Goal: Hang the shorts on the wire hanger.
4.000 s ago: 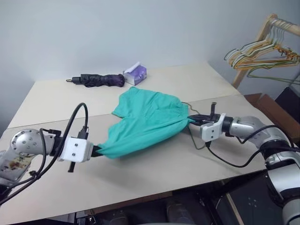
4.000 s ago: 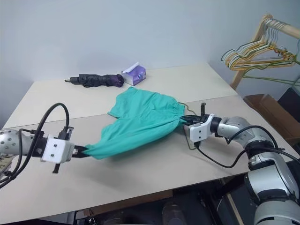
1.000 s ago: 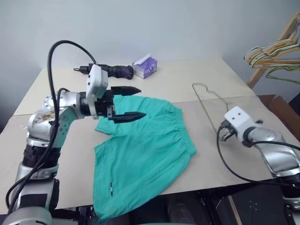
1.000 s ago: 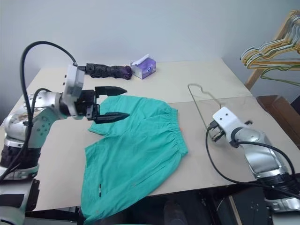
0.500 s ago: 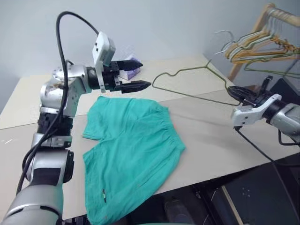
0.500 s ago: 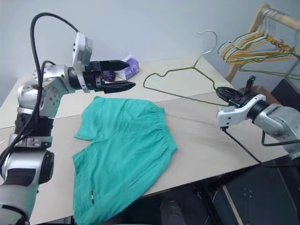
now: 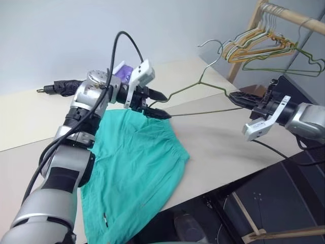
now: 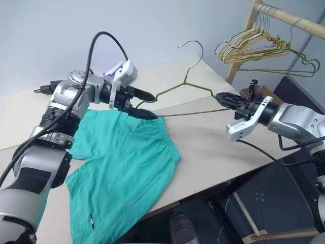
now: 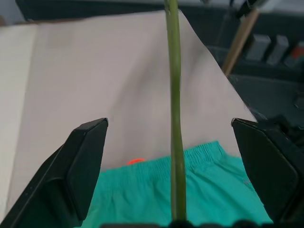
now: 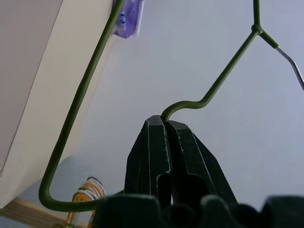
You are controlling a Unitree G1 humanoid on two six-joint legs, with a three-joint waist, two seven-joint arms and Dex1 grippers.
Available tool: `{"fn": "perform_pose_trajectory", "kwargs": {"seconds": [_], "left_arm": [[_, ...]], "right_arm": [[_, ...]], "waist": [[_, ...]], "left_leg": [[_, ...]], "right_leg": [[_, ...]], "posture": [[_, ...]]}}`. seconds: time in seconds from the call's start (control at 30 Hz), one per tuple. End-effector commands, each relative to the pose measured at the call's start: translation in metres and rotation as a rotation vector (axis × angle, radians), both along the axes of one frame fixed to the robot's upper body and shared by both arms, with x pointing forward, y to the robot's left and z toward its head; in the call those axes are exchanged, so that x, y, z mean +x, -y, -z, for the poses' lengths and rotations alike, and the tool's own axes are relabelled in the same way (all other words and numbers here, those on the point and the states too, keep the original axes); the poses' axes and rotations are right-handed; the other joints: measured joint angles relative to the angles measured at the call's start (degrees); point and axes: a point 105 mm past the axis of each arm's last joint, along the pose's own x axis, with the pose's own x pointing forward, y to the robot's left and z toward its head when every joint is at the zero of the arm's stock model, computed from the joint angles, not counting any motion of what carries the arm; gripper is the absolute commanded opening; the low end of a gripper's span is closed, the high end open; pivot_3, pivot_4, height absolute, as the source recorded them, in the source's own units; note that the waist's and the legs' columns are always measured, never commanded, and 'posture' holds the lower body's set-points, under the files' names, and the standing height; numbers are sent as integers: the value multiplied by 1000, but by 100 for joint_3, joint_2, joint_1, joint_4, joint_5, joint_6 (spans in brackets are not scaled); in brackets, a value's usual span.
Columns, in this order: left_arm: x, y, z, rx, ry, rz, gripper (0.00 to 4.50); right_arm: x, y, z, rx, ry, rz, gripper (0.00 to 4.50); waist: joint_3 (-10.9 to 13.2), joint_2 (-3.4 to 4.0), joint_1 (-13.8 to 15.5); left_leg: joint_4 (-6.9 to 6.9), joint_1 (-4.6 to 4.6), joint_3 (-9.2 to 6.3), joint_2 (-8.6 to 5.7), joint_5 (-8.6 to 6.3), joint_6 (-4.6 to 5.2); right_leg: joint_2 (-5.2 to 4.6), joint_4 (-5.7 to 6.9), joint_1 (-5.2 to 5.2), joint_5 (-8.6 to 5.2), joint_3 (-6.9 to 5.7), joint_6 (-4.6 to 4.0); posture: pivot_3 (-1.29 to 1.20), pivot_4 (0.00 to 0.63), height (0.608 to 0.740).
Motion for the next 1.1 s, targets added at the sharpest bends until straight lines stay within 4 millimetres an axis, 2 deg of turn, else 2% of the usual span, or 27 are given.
{"fn": "perform_pose_trajectory", "kwargs": {"seconds": [0.03, 0.07, 0.17, 0.53, 0.57, 0.8, 0.93, 0.97, 1.1], "left_arm": [[0, 0, -1, 46, 35, 36, 4500], [1, -1, 2, 67, 39, 36, 4500], [3, -2, 7, 94, 61, 35, 3927], [5, -3, 11, 91, 76, 13, 262], [5, -4, 11, 89, 76, 8, 48], [6, -12, 9, 80, 91, -18, 48], [4, -19, 7, 80, 102, -29, 0], [5, -22, 8, 91, 113, -34, 0], [8, -32, 12, 131, 179, -65, 0]], "right_arm": [[-2, -5, -17, 18, 52, -28, 44], [-2, -5, -18, 21, 53, -28, 44], [-3, -5, -20, 16, 60, -30, 0], [-2, -7, -27, 19, 72, -33, 0], [-2, -7, -27, 20, 73, -34, 0], [-4, -16, -25, 49, 52, -71, 0], [-12, -24, -17, 76, -33, -133, 1041], [-14, -26, -15, 82, -60, -144, 1510], [-22, -30, -7, 90, -170, -167, 2789]], "waist": [[0, 0, -37], [0, 0, -51], [0, 0, -98], [-1, 1, -171], [-1, 1, -172], [-1, 1, -168], [-1, 1, -164], [-1, 1, -160], [-1, 1, -148]], "left_leg": [[0, 2, 0, -2, 0, 0], [0, 4, 1, -3, 0, 0], [0, 8, 1, -5, 0, 0], [0, 8, -4, -33, 0, 1], [0, 8, -5, -36, 0, 1], [0, 10, -7, -69, 1, 2], [0, 11, -9, -73, 1, 2], [1, 12, -11, -73, 1, 2], [-2, 54, -17, -73, 0, 3]], "right_leg": [[-2, 2, 1, 1, 1, 1], [-3, 3, 1, 1, 1, 2], [-5, 4, 4, 3, 3, 5], [-32, 5, 8, 7, 7, 22], [-35, 5, 9, 8, 7, 24], [-73, 3, 18, 7, 6, 47], [-78, 1, 24, 10, 4, 52], [-79, 1, 28, 10, 2, 53], [-80, -13, 80, 10, -7, 57]], "posture": [[-269, 0, 740], [-269, 0, 740], [-273, 0, 740], [-269, 0, 740], [-269, 0, 740], [-251, 0, 740], [-236, 0, 740], [-232, 0, 740], [-219, 0, 740]]}}
